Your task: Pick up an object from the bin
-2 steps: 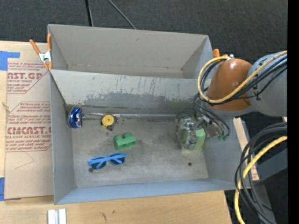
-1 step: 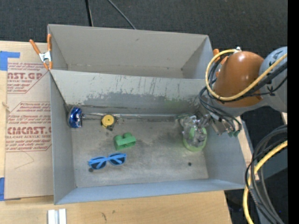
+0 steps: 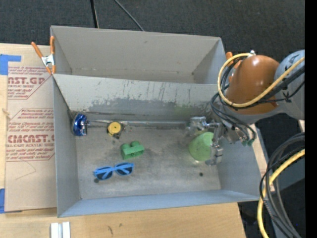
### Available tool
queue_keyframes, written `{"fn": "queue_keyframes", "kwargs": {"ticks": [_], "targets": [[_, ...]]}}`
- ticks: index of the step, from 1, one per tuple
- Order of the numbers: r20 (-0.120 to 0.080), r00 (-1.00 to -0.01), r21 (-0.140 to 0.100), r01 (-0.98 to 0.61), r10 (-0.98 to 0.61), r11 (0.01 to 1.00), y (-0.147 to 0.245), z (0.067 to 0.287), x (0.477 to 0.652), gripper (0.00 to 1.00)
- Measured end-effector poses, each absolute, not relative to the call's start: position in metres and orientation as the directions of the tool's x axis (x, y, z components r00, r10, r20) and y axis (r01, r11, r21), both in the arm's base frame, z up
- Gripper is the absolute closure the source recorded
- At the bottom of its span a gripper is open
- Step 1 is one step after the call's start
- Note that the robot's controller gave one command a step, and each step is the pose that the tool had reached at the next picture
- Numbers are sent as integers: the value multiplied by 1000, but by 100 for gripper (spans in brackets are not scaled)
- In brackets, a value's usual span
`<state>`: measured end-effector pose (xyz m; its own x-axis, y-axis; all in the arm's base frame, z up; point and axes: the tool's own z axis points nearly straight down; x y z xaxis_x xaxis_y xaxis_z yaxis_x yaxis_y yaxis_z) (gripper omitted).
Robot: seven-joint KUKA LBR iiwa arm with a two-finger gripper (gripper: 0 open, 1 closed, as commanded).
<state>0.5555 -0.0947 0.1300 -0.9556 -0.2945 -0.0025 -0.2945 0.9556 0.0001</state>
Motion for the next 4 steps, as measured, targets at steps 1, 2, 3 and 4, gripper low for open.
{"fn": "queue_keyframes", "kwargs": {"ticks": [1,2,3,4], "targets": [[-5,-941,0,-338,-338,941,-126,68,555,0],[-4,-940,0,-341,-341,940,-125,71,555,100],[-3,-940,0,-341,-341,940,-125,70,555,0],[-4,-940,0,-341,-341,940,-125,71,555,100]]}}
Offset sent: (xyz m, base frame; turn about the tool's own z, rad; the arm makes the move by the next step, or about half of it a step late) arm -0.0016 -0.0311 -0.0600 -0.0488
